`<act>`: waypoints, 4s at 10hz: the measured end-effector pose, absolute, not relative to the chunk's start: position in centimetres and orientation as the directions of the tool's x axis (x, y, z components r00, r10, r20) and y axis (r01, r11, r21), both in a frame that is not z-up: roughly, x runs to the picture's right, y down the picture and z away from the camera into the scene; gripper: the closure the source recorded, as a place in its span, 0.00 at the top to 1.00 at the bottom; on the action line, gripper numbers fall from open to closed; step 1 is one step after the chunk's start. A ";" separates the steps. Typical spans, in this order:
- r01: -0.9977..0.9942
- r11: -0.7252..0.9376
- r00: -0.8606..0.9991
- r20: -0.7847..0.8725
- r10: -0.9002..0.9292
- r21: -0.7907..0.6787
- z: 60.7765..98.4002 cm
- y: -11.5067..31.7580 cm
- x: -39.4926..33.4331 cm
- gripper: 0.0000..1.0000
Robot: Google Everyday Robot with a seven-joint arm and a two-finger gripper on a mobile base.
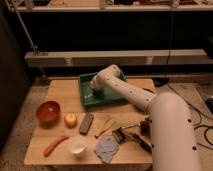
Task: Wipe tray with sponge
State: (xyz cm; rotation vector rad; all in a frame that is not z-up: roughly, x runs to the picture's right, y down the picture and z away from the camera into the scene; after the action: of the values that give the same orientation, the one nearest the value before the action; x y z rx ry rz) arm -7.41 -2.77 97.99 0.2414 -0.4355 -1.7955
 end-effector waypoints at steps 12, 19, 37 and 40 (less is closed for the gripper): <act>0.953 -0.158 -0.194 0.120 -0.973 0.260 96.4 -2.0 4.9 0.00; 0.943 -0.125 -0.168 0.116 -0.979 0.309 101.2 -4.6 0.4 0.00; 0.936 -0.172 -0.209 0.090 -0.974 0.306 96.3 -3.1 3.8 0.00; 0.935 -0.150 -0.191 0.102 -0.976 0.320 99.5 -3.9 2.2 0.00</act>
State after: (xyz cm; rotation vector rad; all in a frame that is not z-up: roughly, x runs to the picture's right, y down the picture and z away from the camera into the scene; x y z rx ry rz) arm 2.20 -3.88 99.52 0.1481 -0.3607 -1.7281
